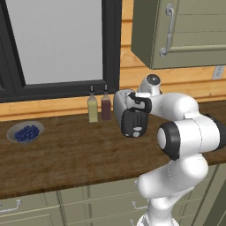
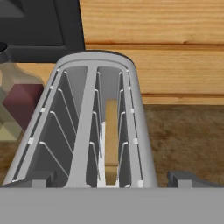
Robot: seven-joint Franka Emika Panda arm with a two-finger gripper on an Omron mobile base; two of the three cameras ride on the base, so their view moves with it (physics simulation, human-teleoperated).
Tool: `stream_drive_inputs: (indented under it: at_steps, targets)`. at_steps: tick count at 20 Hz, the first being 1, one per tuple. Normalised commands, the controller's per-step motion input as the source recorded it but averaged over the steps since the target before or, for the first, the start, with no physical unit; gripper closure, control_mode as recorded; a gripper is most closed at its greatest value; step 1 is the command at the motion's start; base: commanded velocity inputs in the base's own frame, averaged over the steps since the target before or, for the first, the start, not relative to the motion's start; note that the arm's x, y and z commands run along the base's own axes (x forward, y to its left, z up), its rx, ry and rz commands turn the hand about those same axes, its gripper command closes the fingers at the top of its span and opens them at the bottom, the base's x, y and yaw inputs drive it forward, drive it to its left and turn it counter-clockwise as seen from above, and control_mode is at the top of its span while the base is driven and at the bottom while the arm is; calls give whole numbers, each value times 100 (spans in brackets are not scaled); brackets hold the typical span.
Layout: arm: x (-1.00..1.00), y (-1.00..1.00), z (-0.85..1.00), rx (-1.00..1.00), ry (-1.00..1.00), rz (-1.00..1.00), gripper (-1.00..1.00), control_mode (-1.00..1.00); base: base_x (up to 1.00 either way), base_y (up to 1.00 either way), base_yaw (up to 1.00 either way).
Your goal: Start the toaster. Once the lever pops up, take the bread to the plate on the dining counter.
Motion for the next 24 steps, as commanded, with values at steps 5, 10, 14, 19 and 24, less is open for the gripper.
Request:
stream_drive_inputs:
  at_steps: [5,10,14,19,24]
  targets:
    - [0,0,0,0,0,0,-100,-100,0,0,0]
    - [0,0,0,0,0,0,-100,-100,0,0,0]
    - [0,0,0,0,0,0,-100,-100,0,0,0]
    - [0,0,0,0,0,0,-100,-100,0,0,0]
    - [0,0,0,0,0,0,-100,-100,0,0,0]
